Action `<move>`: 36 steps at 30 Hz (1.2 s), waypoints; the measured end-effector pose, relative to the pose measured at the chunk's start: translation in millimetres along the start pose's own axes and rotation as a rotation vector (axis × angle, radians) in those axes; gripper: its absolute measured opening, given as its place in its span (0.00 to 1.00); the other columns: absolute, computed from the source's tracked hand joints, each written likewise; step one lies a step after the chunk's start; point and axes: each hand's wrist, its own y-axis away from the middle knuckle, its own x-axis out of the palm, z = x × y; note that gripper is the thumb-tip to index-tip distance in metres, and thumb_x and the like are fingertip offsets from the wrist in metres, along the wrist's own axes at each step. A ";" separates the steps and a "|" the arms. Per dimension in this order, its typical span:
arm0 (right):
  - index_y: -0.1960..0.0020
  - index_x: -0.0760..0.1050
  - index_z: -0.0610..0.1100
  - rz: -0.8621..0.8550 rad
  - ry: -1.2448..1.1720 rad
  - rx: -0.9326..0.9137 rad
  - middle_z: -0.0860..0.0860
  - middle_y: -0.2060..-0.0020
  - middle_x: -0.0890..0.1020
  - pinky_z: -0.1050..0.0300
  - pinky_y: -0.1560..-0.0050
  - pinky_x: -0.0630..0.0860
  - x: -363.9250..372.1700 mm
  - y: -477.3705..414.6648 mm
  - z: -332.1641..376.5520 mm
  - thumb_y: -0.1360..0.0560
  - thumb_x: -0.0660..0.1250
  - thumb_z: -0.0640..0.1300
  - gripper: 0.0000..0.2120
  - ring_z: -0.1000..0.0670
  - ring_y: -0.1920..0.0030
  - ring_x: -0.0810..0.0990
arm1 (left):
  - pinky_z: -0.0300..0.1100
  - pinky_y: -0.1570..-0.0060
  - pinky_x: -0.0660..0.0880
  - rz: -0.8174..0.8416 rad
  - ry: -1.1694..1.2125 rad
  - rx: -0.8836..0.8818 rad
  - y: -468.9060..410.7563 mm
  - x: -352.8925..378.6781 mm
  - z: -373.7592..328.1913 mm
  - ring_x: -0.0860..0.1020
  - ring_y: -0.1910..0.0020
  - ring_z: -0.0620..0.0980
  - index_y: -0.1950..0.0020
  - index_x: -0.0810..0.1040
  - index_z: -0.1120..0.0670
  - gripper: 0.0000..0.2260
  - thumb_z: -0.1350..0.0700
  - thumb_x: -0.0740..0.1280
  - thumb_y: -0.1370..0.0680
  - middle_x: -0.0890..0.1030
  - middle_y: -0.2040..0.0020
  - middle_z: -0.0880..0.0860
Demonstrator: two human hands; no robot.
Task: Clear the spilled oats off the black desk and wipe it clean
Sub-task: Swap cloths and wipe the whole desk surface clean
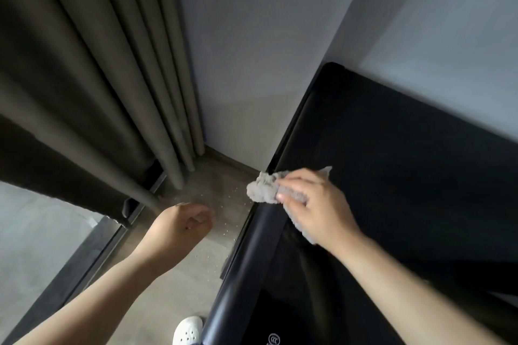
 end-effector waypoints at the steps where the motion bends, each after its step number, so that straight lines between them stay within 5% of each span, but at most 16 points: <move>1: 0.44 0.81 0.52 -0.056 -0.033 0.055 0.58 0.48 0.79 0.52 0.52 0.78 -4.2 -13.4 -5.4 0.25 0.68 0.49 0.11 0.53 0.49 0.78 | 0.27 0.62 0.69 0.015 -0.024 0.005 5.5 -2.1 4.6 0.79 0.58 0.37 0.54 0.79 0.43 0.06 0.55 0.69 0.25 0.82 0.59 0.42; 5: 0.43 0.81 0.49 -0.278 0.167 0.345 0.55 0.43 0.76 0.53 0.52 0.74 10.2 -34.1 -7.5 0.23 0.66 0.49 0.11 0.50 0.46 0.77 | 0.23 0.64 0.68 -0.004 -0.016 0.027 24.6 -7.1 13.6 0.78 0.60 0.33 0.56 0.79 0.43 0.07 0.56 0.69 0.25 0.81 0.60 0.40; 8: 0.47 0.83 0.48 -0.378 0.266 0.280 0.53 0.50 0.80 0.54 0.56 0.73 47.5 19.2 31.2 0.26 0.70 0.44 0.09 0.48 0.49 0.79 | 0.22 0.64 0.68 -0.007 -0.011 0.011 38.5 -9.3 18.5 0.78 0.60 0.34 0.53 0.81 0.47 0.05 0.57 0.68 0.24 0.81 0.59 0.40; 12: 0.49 0.83 0.51 -0.264 0.153 0.187 0.57 0.53 0.79 0.65 0.56 0.61 61.7 107.8 84.2 0.27 0.70 0.46 0.08 0.53 0.53 0.77 | 0.22 0.64 0.67 0.008 -0.060 0.023 61.9 -13.3 29.4 0.77 0.60 0.35 0.50 0.82 0.50 0.05 0.55 0.68 0.24 0.81 0.57 0.43; 15: 0.47 0.82 0.53 -0.076 -0.014 0.226 0.60 0.52 0.79 0.61 0.56 0.74 52.6 146.4 109.1 0.27 0.65 0.53 0.12 0.57 0.53 0.79 | 0.25 0.61 0.68 0.005 -0.039 0.007 76.6 -14.8 40.6 0.78 0.59 0.38 0.48 0.83 0.52 0.07 0.54 0.69 0.24 0.81 0.56 0.45; 17: 0.47 0.82 0.51 -0.120 -0.092 0.282 0.60 0.51 0.79 0.56 0.56 0.78 42.3 139.8 107.4 0.26 0.64 0.53 0.13 0.56 0.52 0.80 | 0.28 0.60 0.69 0.022 -0.038 -0.010 83.2 -16.5 48.6 0.79 0.58 0.41 0.47 0.82 0.52 0.08 0.53 0.69 0.24 0.82 0.55 0.46; 22: 0.44 0.81 0.51 -0.256 0.168 0.504 0.57 0.46 0.77 0.52 0.56 0.73 50.1 94.0 93.9 0.24 0.68 0.48 0.10 0.50 0.48 0.78 | 0.27 0.62 0.67 0.040 -0.083 -0.045 101.3 -14.2 59.8 0.79 0.58 0.44 0.47 0.82 0.53 0.09 0.52 0.68 0.24 0.81 0.55 0.46; 27: 0.51 0.82 0.55 -0.185 0.255 0.301 0.55 0.51 0.79 0.53 0.60 0.70 84.5 167.4 145.1 0.27 0.64 0.50 0.08 0.49 0.54 0.78 | 0.27 0.63 0.67 0.076 -0.125 -0.084 137.8 -21.8 68.4 0.79 0.59 0.45 0.47 0.82 0.53 0.08 0.53 0.68 0.24 0.82 0.55 0.47; 32: 0.50 0.79 0.52 0.195 0.084 0.360 0.57 0.49 0.76 0.54 0.60 0.74 80.6 219.0 176.5 0.26 0.52 0.56 0.18 0.48 0.51 0.78 | 0.35 0.60 0.69 0.083 -0.150 -0.152 176.3 -36.3 65.2 0.79 0.59 0.45 0.47 0.82 0.55 0.09 0.53 0.69 0.24 0.82 0.57 0.46; 36: 0.49 0.80 0.55 -0.097 -0.055 0.584 0.60 0.50 0.77 0.53 0.62 0.77 46.4 249.3 178.8 0.28 0.62 0.56 0.12 0.53 0.56 0.79 | 0.39 0.56 0.71 0.058 -0.152 -0.131 204.1 -45.5 40.2 0.80 0.57 0.46 0.46 0.81 0.54 0.09 0.53 0.68 0.24 0.82 0.56 0.46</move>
